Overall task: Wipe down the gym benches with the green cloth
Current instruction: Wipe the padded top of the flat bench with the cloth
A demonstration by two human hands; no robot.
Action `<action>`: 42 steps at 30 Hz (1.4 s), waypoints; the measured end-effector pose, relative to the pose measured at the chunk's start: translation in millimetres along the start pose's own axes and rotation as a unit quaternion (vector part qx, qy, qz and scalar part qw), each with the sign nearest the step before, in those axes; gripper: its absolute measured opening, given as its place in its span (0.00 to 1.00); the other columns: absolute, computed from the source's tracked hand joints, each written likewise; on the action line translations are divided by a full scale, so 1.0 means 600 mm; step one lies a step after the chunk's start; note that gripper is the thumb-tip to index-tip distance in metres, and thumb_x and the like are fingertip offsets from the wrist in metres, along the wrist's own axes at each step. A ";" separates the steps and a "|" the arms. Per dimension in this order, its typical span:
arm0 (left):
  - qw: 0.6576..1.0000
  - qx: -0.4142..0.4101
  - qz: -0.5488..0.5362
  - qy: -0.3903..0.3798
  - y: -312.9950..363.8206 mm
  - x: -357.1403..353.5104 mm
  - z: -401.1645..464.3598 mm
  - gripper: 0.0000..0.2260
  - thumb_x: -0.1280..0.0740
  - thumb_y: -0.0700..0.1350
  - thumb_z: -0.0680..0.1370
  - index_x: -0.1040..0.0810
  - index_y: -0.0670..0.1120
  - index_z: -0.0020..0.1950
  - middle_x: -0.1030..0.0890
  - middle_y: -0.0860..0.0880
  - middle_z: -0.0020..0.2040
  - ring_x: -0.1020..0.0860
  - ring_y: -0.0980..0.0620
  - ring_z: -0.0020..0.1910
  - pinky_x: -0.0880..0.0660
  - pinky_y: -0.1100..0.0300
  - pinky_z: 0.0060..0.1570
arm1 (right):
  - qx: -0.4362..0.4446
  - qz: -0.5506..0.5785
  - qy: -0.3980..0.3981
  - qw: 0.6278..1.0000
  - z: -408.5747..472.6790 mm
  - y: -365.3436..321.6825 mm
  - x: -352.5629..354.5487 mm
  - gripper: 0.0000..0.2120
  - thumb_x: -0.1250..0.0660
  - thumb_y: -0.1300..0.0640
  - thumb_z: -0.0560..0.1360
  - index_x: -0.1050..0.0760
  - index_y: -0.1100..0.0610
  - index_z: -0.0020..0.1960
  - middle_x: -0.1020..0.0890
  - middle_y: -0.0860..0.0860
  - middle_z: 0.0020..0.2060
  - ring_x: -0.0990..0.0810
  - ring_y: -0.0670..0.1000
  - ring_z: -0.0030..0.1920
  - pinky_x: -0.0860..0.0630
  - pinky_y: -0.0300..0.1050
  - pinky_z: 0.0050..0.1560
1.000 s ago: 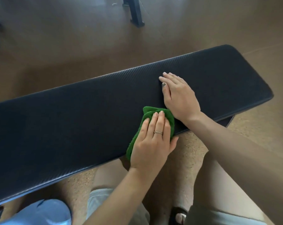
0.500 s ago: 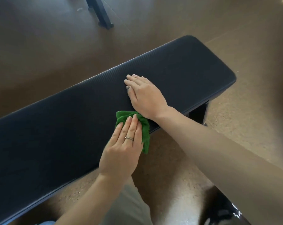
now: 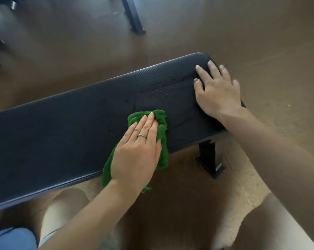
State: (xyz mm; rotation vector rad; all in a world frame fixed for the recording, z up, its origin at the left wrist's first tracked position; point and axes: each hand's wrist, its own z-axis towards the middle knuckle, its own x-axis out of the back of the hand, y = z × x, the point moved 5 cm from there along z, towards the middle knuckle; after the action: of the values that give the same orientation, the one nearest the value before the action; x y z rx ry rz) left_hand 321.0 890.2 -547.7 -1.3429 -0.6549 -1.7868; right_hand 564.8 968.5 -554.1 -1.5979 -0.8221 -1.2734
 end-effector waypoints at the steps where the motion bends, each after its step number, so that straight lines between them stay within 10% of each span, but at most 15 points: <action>1: 1.000 0.021 -0.009 -0.006 0.011 -0.001 0.012 0.21 0.44 0.48 0.85 0.24 0.41 0.74 0.24 0.44 0.73 0.25 0.49 0.72 0.31 0.51 0.74 | 0.005 0.000 -0.004 1.000 -0.002 0.000 -0.001 0.28 0.56 0.40 0.84 0.50 0.40 0.83 0.50 0.47 0.84 0.54 0.55 0.83 0.45 0.68 0.76; 13: 0.976 0.142 -0.078 -0.142 0.078 -0.025 0.115 0.24 0.51 0.51 0.88 0.43 0.50 0.84 0.44 0.53 0.84 0.48 0.57 0.83 0.57 0.58 0.81 | 0.053 0.041 -0.006 0.998 -0.013 -0.001 0.003 0.27 0.56 0.44 0.86 0.48 0.45 0.84 0.50 0.51 0.84 0.53 0.60 0.83 0.42 0.67 0.75; 31: 0.970 0.138 -0.111 -0.166 0.023 -0.091 0.283 0.25 0.52 0.53 0.87 0.46 0.50 0.85 0.48 0.52 0.85 0.51 0.54 0.84 0.58 0.54 0.82 | 0.022 0.043 0.027 0.998 -0.006 0.003 0.000 0.26 0.57 0.42 0.85 0.44 0.41 0.83 0.46 0.48 0.84 0.51 0.55 0.83 0.39 0.62 0.75; 42: 0.970 0.013 -0.117 -0.215 0.020 -0.032 0.131 0.28 0.60 0.56 0.85 0.50 0.51 0.85 0.51 0.52 0.85 0.53 0.53 0.84 0.56 0.51 0.83 | -0.010 0.026 0.022 0.999 -0.015 -0.004 0.005 0.24 0.55 0.43 0.86 0.44 0.40 0.82 0.46 0.45 0.83 0.52 0.51 0.83 0.42 0.58 0.76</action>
State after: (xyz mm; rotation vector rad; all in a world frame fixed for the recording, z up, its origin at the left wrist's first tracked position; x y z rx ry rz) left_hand 376.4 950.7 -542.8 -1.7123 -1.1053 -1.6671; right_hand 560.2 960.7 -550.1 -1.5927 -0.7387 -1.2792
